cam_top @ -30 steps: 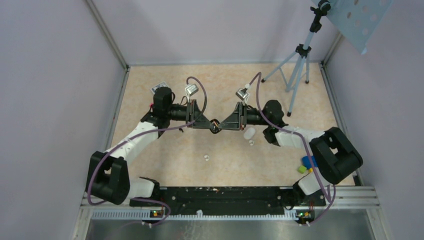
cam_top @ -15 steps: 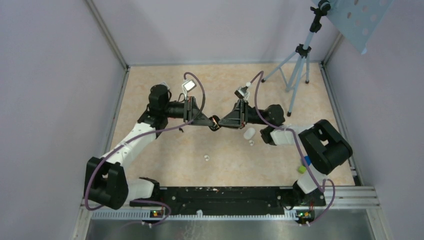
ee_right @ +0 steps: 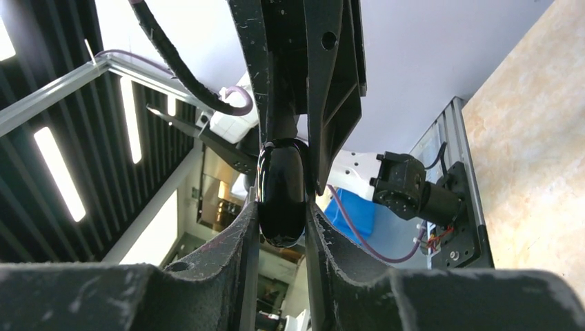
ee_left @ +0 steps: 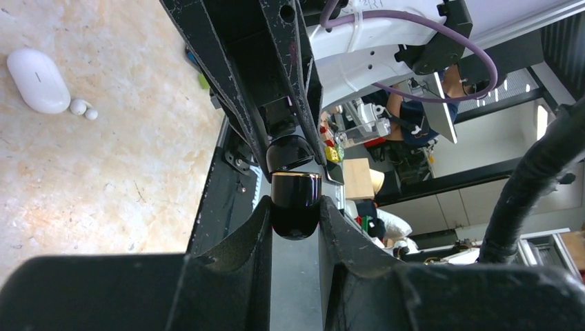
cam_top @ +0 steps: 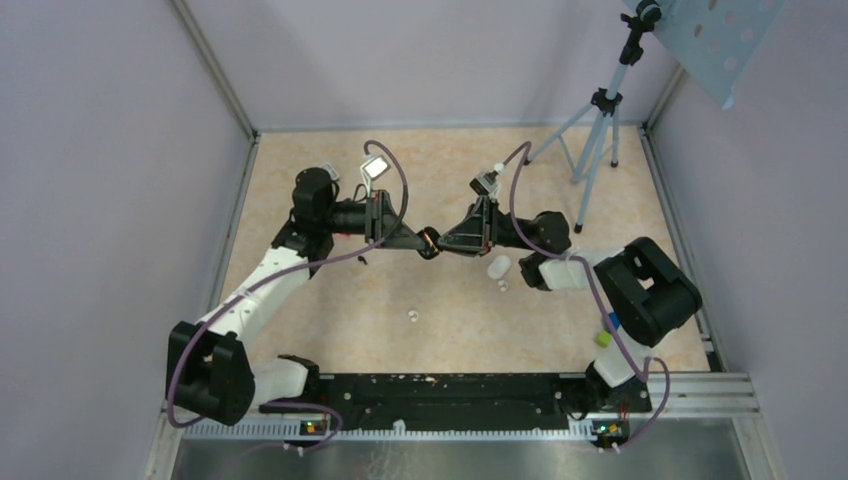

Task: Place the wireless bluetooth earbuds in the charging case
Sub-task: Open the charging case to the charging case, then pass from the left arm to the right, then pass from the right arm to the left

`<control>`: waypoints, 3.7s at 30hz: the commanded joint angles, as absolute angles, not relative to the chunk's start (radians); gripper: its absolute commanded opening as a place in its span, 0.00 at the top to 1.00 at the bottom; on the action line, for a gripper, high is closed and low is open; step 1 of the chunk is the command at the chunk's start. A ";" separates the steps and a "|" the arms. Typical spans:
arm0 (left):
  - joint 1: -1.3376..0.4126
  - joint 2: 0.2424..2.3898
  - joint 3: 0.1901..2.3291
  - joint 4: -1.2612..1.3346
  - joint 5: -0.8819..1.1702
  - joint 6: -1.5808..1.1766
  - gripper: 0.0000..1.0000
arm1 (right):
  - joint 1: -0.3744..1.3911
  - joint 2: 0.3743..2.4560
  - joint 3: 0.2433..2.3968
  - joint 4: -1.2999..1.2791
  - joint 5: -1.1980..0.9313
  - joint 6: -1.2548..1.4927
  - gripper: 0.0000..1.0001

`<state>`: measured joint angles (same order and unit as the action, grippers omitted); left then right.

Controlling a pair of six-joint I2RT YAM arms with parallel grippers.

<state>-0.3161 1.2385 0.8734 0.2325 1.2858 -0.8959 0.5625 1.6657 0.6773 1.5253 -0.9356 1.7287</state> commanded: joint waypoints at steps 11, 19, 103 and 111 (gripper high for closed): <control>-0.319 1.171 0.933 0.293 1.349 -0.904 1.00 | 0.557 1.664 0.700 1.649 -0.886 1.689 0.61; -0.319 1.170 0.940 0.243 1.339 -0.871 1.00 | 0.552 1.652 0.690 1.642 -0.878 1.681 0.50; -0.315 1.351 1.252 -0.405 1.246 -0.430 0.06 | 0.735 1.314 1.389 -0.608 -0.472 -0.133 1.00; -0.371 1.355 1.244 -0.370 1.212 -0.416 0.20 | 0.735 1.307 1.386 -0.582 -0.548 -0.143 1.00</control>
<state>-0.3473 1.3636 1.2434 -0.4152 1.2072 -0.4381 0.7246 1.3361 1.3319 -0.6212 -0.4931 -0.1154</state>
